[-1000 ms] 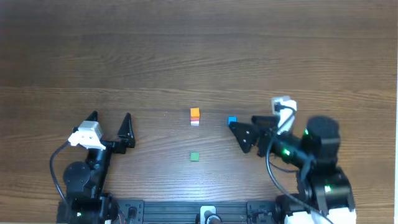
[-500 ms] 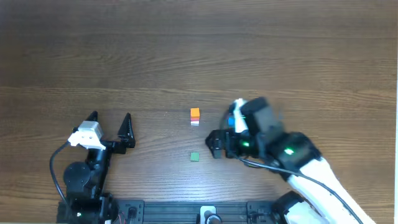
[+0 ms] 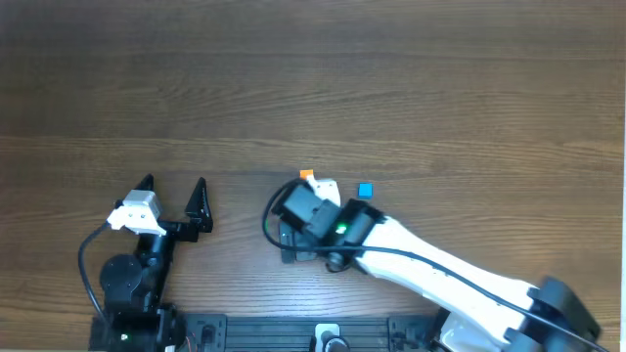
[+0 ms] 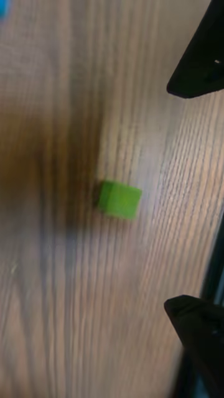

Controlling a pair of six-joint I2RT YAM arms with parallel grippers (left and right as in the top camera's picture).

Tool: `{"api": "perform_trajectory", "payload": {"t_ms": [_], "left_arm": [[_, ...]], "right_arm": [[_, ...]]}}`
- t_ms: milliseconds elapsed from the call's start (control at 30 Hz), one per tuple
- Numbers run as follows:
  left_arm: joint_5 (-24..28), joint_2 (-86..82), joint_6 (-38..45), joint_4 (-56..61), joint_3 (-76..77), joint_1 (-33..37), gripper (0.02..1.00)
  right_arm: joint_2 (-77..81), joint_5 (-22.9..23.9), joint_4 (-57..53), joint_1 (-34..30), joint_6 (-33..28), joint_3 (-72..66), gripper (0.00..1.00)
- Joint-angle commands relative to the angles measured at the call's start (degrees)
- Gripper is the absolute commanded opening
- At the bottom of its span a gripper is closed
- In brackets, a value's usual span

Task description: Stack Cubes

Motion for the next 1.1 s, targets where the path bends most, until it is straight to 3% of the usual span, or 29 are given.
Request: {"api": "perform_trajectory", "payload": {"t_ms": [33, 533, 933, 1100], "left_arm": [[-0.48, -0.46, 0.81, -0.02, -0.35, 0.28, 1.000], [-0.48, -0.46, 0.81, -0.02, -0.35, 0.28, 1.000], [-0.48, -0.46, 0.81, -0.02, -0.35, 0.28, 0.998], [-0.48, -0.46, 0.81, -0.02, -0.35, 0.28, 1.000]], "right_arm": [[4.92, 2.16, 0.48, 2.91, 7.58, 0.96, 0.991], [15.37, 3.65, 3.37, 3.76, 14.08, 0.94, 0.987], [15.76, 5.60, 4.59, 3.76, 14.47, 0.94, 0.636], [15.76, 6.05, 5.29, 3.78, 14.45, 0.94, 0.601]]}}
